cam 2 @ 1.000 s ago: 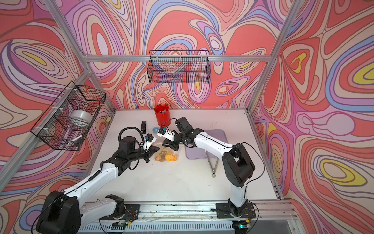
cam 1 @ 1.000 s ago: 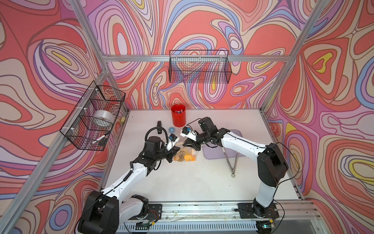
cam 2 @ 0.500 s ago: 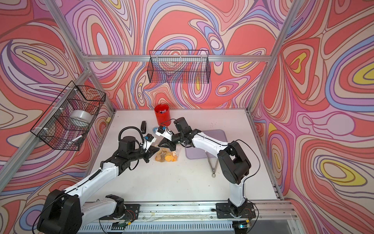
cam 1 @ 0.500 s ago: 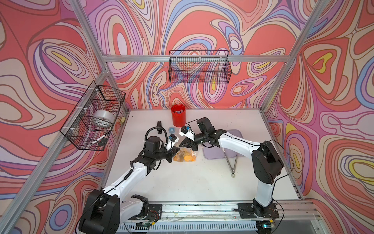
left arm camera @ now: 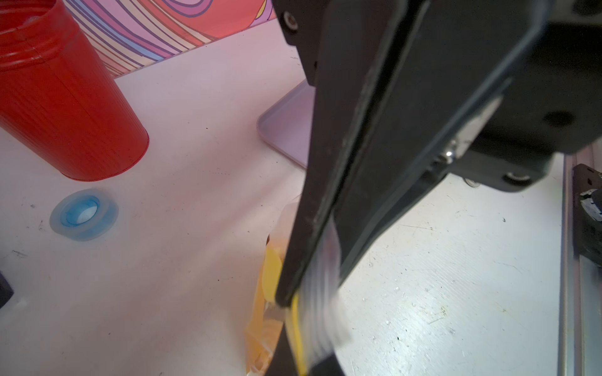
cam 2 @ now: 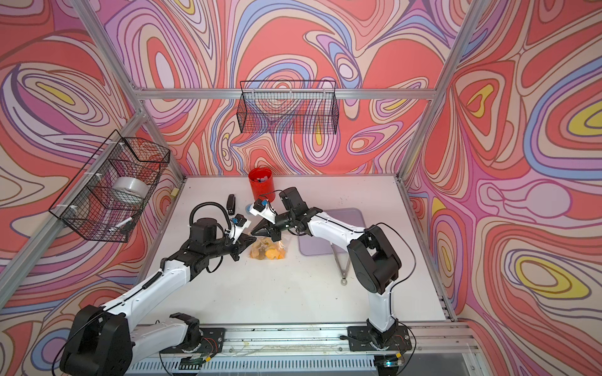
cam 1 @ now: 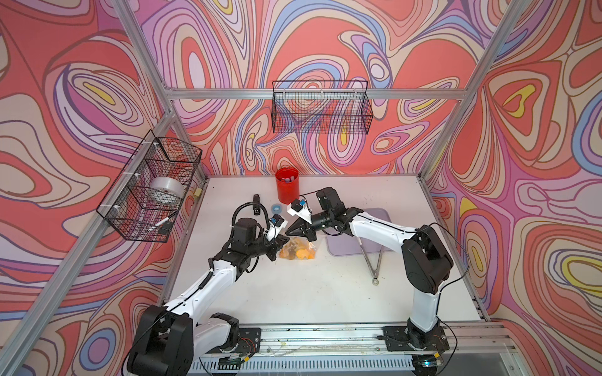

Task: Put the cookies into a resealable bag to prevent moisture
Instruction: Close the ziploc bag at the center of the board.

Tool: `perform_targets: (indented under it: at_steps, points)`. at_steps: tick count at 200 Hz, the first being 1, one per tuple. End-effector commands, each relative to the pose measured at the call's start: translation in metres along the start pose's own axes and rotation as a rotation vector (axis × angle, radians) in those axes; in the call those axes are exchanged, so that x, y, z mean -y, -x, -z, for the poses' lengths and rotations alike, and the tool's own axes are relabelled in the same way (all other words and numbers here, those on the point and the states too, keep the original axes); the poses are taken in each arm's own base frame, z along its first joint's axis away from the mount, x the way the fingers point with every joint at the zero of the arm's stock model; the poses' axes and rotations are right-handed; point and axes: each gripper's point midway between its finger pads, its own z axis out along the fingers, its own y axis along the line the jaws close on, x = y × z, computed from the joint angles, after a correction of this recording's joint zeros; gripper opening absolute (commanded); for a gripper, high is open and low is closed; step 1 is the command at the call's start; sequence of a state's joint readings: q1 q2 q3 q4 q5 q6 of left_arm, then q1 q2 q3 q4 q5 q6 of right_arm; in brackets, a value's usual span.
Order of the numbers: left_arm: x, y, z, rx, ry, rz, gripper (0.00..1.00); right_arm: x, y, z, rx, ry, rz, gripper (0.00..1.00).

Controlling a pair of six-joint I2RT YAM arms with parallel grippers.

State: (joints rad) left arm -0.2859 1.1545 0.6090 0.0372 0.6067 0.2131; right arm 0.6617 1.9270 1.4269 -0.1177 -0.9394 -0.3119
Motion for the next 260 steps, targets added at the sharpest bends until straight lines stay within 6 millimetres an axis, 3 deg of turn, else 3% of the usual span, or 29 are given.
perform_targets:
  at_steps: [1,6,28,35,41,45,51,73,84,116,123,131,157,166,171,192,203,209,217,220,240,251,260]
  points:
    - [0.001,0.006,0.002,0.003,-0.016,-0.011,0.0,-0.001,0.014,-0.002,0.036,0.024,0.027,0.15]
    - [0.0,0.006,0.002,0.002,-0.013,-0.012,0.0,-0.002,0.013,-0.002,0.031,0.026,0.03,0.0]
    - [0.0,0.006,0.002,0.003,-0.012,-0.011,0.0,-0.002,0.012,-0.003,0.021,0.038,0.014,0.0]
    - [0.001,0.006,0.002,0.004,-0.016,-0.01,0.0,-0.001,0.013,-0.004,0.035,0.036,0.003,0.21]
    - [0.001,0.006,0.002,0.002,-0.019,-0.009,0.0,-0.001,0.015,-0.004,0.046,0.037,0.004,0.24]
    - [0.001,0.006,0.002,0.001,-0.019,-0.008,0.0,-0.002,0.018,-0.003,0.053,0.04,0.009,0.2]
    - [0.0,0.005,0.002,0.0,-0.018,-0.006,0.0,-0.004,0.018,-0.003,0.057,0.051,0.009,0.0]
    - [-0.001,0.006,0.002,0.001,-0.009,-0.008,0.0,0.001,0.017,-0.004,0.046,0.032,0.003,0.0]
    - [-0.002,0.006,0.003,0.001,-0.002,-0.01,0.0,0.011,0.012,-0.003,0.018,-0.037,-0.004,0.21]
    - [-0.005,0.008,0.007,0.013,0.017,-0.014,0.0,0.032,-0.018,0.01,-0.161,-0.211,0.032,0.28]
    - [-0.005,0.007,0.007,0.014,0.016,-0.013,0.0,0.034,-0.025,0.012,-0.192,-0.232,0.038,0.21]
    - [-0.006,0.007,0.007,0.015,0.018,-0.012,0.0,0.034,-0.029,0.015,-0.211,-0.246,0.046,0.0]
    - [-0.006,0.009,0.007,0.021,0.02,-0.011,0.0,0.032,-0.028,0.021,-0.206,-0.269,0.049,0.0]
    - [-0.006,0.01,0.007,0.024,0.02,-0.012,0.0,0.034,-0.027,0.023,-0.199,-0.287,0.047,0.24]
    - [-0.006,0.009,0.007,0.023,0.02,-0.012,0.0,0.035,-0.027,0.025,-0.2,-0.298,0.05,0.33]
    - [-0.007,0.009,0.008,0.023,0.025,-0.013,0.0,0.043,-0.033,0.034,-0.24,-0.369,0.062,0.44]
    - [-0.008,0.009,0.009,0.021,0.027,-0.014,0.0,0.046,-0.04,0.038,-0.278,-0.394,0.072,0.45]
    - [-0.008,0.009,0.009,0.021,0.028,-0.014,0.0,0.046,-0.043,0.04,-0.299,-0.402,0.075,0.43]
    - [-0.008,0.008,0.009,0.021,0.029,-0.013,0.0,0.046,-0.048,0.043,-0.327,-0.404,0.08,0.08]
    - [-0.008,0.009,0.009,0.022,0.029,-0.014,0.0,0.047,-0.05,0.043,-0.337,-0.404,0.08,0.0]
    - [-0.01,0.009,0.009,0.027,0.038,-0.014,0.0,0.043,-0.051,0.049,-0.36,-0.402,0.082,0.0]
    - [-0.011,0.01,0.009,0.033,0.045,-0.014,0.0,0.044,-0.052,0.055,-0.364,-0.422,0.082,0.3]
    - [-0.013,0.01,0.009,0.035,0.052,-0.014,0.0,0.045,-0.052,0.062,-0.363,-0.438,0.075,0.39]
